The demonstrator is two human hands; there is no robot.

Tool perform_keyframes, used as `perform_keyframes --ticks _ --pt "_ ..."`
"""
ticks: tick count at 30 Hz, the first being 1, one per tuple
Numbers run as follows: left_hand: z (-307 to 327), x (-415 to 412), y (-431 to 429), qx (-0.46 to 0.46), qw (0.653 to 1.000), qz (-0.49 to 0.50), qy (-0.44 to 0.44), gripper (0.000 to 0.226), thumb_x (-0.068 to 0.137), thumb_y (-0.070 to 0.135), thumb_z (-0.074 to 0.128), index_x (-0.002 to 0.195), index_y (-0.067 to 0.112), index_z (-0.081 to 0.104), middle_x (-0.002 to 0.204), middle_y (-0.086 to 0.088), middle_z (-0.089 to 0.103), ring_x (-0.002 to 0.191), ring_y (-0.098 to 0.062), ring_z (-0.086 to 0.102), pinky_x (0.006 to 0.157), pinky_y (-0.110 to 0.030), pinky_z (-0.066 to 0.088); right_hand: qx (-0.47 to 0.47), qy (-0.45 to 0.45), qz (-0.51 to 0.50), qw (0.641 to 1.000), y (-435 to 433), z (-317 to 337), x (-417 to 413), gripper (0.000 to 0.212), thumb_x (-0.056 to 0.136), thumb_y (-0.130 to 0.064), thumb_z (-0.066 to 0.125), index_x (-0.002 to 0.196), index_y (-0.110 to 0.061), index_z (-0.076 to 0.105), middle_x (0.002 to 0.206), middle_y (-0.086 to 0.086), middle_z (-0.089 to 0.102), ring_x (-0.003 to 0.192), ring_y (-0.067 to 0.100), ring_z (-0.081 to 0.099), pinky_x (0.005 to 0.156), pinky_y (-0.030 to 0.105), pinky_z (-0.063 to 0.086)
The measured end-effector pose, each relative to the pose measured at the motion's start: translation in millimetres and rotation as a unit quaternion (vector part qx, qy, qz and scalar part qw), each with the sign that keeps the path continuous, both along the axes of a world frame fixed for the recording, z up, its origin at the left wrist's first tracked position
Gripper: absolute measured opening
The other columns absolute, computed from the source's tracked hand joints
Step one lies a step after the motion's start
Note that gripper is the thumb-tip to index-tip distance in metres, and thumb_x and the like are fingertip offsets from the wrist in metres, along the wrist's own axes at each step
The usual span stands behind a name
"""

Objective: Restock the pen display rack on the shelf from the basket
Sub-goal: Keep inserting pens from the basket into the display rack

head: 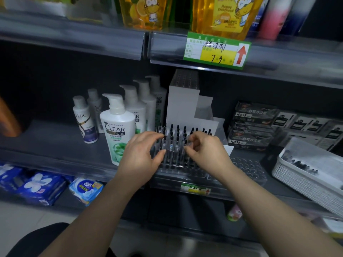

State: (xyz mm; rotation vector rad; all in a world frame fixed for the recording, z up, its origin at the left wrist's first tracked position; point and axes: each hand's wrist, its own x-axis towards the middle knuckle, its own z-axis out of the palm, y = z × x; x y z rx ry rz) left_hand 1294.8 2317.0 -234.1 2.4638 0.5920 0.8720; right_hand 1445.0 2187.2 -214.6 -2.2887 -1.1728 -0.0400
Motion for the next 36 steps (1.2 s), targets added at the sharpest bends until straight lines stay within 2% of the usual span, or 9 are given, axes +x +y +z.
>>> perform_keyframes --ticks 4,8,17,25,30,32,34,35,36 --pt "6.1 3.5 -1.3 0.001 1.000 0.003 0.011 0.042 0.087 0.025 0.068 0.128 0.019 0.060 0.129 0.003 0.059 0.120 -0.017 0.048 0.102 -0.030 0.035 -0.003 -0.056 0.010 0.998 -18.6 9.1 2.6 0.031 0.088 -0.036 0.062 0.115 -0.021 0.063 0.099 -0.004 0.068 0.085 0.014 0.064 0.077 0.037 0.056" --pt "22.2 19.6 -12.1 0.015 1.000 -0.015 0.016 0.042 0.088 0.026 0.068 0.129 0.020 0.059 0.130 0.003 0.058 0.122 -0.018 0.048 0.101 -0.028 0.033 -0.019 -0.082 -0.001 0.996 -46.2 19.7 10.5 0.038 0.091 -0.035 0.058 0.127 -0.021 0.058 0.122 -0.001 0.062 0.105 0.018 0.061 0.086 0.036 0.051" --pt "52.0 81.8 -67.9 0.024 0.996 -0.089 0.017 0.042 0.088 0.027 0.067 0.129 0.019 0.059 0.130 -0.001 0.058 0.122 -0.022 0.049 0.103 -0.034 0.037 -0.087 -0.080 -0.080 0.990 -135.0 33.5 47.9 0.043 0.092 -0.035 0.057 0.132 -0.020 0.055 0.133 0.001 0.056 0.119 0.019 0.053 0.096 0.033 0.046" --pt "57.9 149.5 -153.1 0.026 0.982 -0.185 0.033 0.043 0.090 0.031 0.064 0.131 0.022 0.056 0.132 0.004 0.056 0.123 -0.019 0.048 0.105 -0.034 0.039 -0.101 -0.042 -0.201 0.974 -241.5 49.2 91.1 0.039 0.091 -0.034 0.058 0.127 -0.020 0.059 0.130 0.001 0.059 0.113 0.021 0.057 0.092 0.032 0.045" --pt "58.5 192.8 -196.3 0.010 0.970 -0.235 0.060 0.043 0.089 0.030 0.066 0.130 0.022 0.057 0.132 0.002 0.056 0.122 -0.018 0.050 0.102 -0.031 0.041 -0.085 0.001 -0.263 0.961 -298.2 55.5 112.1 0.041 0.094 -0.034 0.055 0.132 -0.019 0.056 0.137 0.000 0.055 0.111 0.021 0.059 0.091 0.030 0.044" --pt "60.2 210.8 -211.0 -0.008 0.965 -0.253 0.071 0.043 0.088 0.029 0.067 0.130 0.021 0.058 0.130 0.002 0.057 0.121 -0.017 0.052 0.099 -0.027 0.041 -0.073 0.027 -0.281 0.957 -315.2 55.1 120.2 0.041 0.094 -0.033 0.055 0.133 -0.018 0.055 0.138 -0.001 0.054 0.109 0.019 0.060 0.085 0.028 0.044" --pt "62.6 230.7 -225.8 -0.049 0.958 -0.265 0.094 0.044 0.087 0.029 0.069 0.129 0.020 0.058 0.125 0.005 0.058 0.116 -0.014 0.055 0.096 -0.025 0.042 -0.060 0.052 -0.295 0.952 -328.5 52.9 129.5 0.042 0.094 -0.033 0.056 0.134 -0.018 0.054 0.137 0.000 0.054 0.093 0.015 0.063 0.077 0.027 0.045" --pt "61.9 243.0 -232.2 -0.083 0.953 -0.270 0.113 0.045 0.087 0.029 0.070 0.128 0.019 0.058 0.121 0.006 0.058 0.113 -0.013 0.056 0.095 -0.027 0.045 -0.052 0.063 -0.299 0.951 -333.9 51.2 134.1 0.042 0.094 -0.033 0.057 0.134 -0.018 0.055 0.136 0.000 0.055 0.088 0.013 0.063 0.076 0.027 0.046" --pt "60.9 255.6 -238.1 -0.123 0.944 -0.275 0.136 0.046 0.085 0.029 0.072 0.127 0.019 0.058 0.118 0.008 0.058 0.111 -0.013 0.057 0.095 -0.030 0.047 -0.046 0.070 -0.303 0.949 -338.3 48.8 138.7 0.043 0.093 -0.033 0.058 0.133 -0.019 0.055 0.136 0.000 0.055 0.091 0.014 0.064 0.078 0.027 0.047"
